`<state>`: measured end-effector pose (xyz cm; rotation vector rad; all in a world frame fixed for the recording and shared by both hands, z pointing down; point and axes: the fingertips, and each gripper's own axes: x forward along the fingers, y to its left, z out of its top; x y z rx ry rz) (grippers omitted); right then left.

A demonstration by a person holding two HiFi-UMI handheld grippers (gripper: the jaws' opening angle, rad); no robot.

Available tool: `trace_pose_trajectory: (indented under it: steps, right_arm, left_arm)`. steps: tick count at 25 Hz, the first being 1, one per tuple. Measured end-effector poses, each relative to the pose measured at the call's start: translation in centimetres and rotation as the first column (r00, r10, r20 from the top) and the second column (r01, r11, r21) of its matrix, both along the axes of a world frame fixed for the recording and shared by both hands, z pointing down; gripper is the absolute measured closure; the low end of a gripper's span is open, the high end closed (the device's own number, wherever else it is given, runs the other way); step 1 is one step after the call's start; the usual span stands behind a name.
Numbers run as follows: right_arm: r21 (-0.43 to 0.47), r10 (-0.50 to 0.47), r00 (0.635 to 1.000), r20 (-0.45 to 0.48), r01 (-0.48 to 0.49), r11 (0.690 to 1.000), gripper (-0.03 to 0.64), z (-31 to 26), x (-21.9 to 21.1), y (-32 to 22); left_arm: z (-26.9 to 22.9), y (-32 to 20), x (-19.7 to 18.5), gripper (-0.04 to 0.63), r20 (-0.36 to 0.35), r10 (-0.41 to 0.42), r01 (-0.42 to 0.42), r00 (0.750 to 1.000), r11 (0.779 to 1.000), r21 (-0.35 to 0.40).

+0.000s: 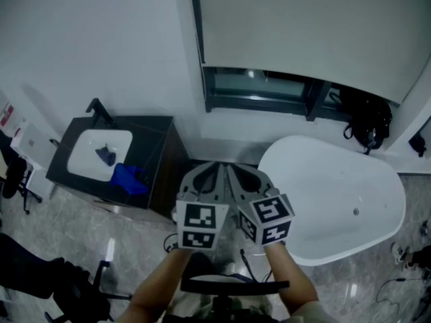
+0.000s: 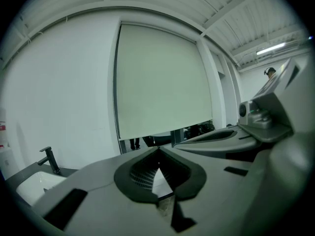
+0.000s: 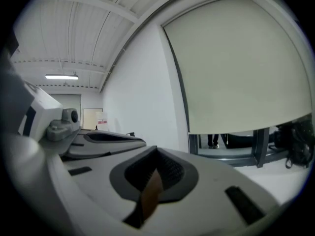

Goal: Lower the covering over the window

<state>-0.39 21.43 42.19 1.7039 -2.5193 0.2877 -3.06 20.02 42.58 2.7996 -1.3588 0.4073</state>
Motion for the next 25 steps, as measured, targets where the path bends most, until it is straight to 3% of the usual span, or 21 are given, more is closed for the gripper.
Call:
trace_pose_trajectory:
  steps: [10, 25]
  right_arm:
    - [-0.005, 0.026, 1.000, 0.000, -0.026, 1.000, 0.611, 0.5, 2.3, -5.5]
    - [0.035, 0.061, 0.997, -0.049, -0.059, 0.998, 0.609, -1.7, 1.2, -22.1]
  left_arm:
    - [0.6, -5.4, 2.1, 0.578, -0.005, 0.012, -0.012, 1.000, 1.000, -0.003]
    - [-1.1, -22.3, 1.3, 0.578, -0.097, 0.028, -0.029, 0.995, 1.000, -0.010]
